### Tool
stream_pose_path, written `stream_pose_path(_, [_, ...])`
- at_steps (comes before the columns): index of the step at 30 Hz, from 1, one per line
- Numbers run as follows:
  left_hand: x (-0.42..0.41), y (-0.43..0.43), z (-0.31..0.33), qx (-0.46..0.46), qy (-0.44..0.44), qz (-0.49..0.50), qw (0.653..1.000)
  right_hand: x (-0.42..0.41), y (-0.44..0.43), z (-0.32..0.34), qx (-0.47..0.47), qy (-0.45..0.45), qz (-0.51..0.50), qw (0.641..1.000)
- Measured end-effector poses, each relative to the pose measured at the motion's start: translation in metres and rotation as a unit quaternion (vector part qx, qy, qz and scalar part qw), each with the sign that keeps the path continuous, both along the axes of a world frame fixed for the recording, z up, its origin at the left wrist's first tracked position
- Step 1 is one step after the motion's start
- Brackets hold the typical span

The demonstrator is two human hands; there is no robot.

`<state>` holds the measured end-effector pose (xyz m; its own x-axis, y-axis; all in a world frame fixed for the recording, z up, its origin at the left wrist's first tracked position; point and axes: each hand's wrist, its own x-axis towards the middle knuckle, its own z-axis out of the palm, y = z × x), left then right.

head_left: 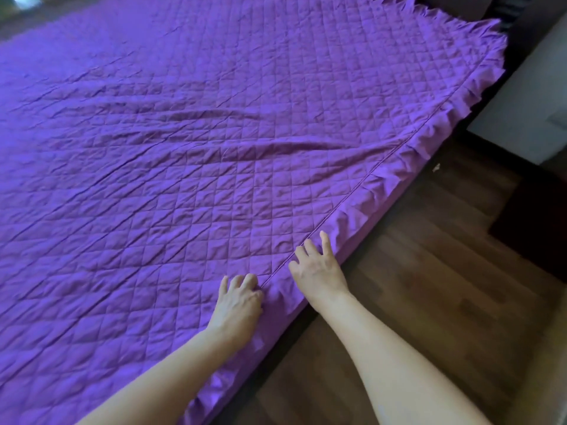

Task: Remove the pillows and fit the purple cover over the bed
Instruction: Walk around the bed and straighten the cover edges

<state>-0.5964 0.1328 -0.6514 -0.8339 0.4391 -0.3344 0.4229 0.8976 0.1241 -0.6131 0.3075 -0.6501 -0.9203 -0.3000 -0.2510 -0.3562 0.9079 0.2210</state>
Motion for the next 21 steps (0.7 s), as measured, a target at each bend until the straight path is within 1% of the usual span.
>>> stream_pose_path(1, [0.003,-0.004,-0.001,0.034,0.014,-0.012,0.999,0.007,0.0,-0.003,-0.005,0.002,-0.004,1.0])
stream_pose_path(3, [0.009,-0.008,-0.002,0.056,0.007,-0.039,0.998,0.021,0.002,-0.011,-0.009,0.006,-0.017,1.0])
stream_pose_path(4, [0.01,-0.008,-0.003,0.065,0.013,-0.046,0.997,0.026,0.002,-0.01,-0.016,0.009,-0.042,0.999])
stream_pose_path(6, [0.01,-0.012,-0.003,0.087,0.012,-0.04,0.995,0.031,-0.003,-0.01,-0.066,0.031,-0.072,0.995])
stream_pose_path(7, [0.012,-0.015,-0.003,0.107,0.001,-0.033,0.994,0.033,-0.008,-0.011,-0.077,0.021,-0.068,0.995])
stream_pose_path(9, [0.013,-0.023,-0.009,0.147,0.004,-0.025,0.989,0.03,-0.015,-0.013,-0.051,-0.001,-0.034,0.998])
stream_pose_path(11, [0.021,-0.036,-0.015,0.12,-0.024,0.01,0.992,0.024,-0.022,-0.015,-0.014,-0.033,-0.021,0.999])
stream_pose_path(12, [0.025,-0.041,-0.02,0.099,-0.029,0.018,0.994,0.022,-0.026,-0.016,-0.013,-0.031,-0.017,0.999])
stream_pose_path(14, [0.033,-0.048,-0.024,0.085,-0.002,0.007,0.996,0.018,-0.032,-0.015,0.004,-0.013,-0.024,1.0])
stream_pose_path(15, [0.035,-0.052,-0.028,0.101,0.031,0.009,0.994,0.015,-0.032,-0.015,0.009,0.012,-0.019,1.0])
stream_pose_path(17, [0.039,-0.055,-0.031,0.153,0.061,0.032,0.986,0.015,-0.031,-0.016,-0.014,0.042,-0.008,0.999])
stream_pose_path(18, [0.041,-0.055,-0.031,0.154,0.07,0.022,0.985,0.018,-0.029,-0.016,-0.023,0.065,0.002,0.998])
stream_pose_path(19, [0.045,-0.055,-0.032,0.143,0.073,0.007,0.987,0.023,-0.024,-0.018,-0.028,0.087,0.013,0.996])
stream_pose_path(21, [0.054,-0.056,-0.028,0.129,0.046,-0.014,0.99,0.039,-0.016,-0.03,-0.04,0.123,0.037,0.991])
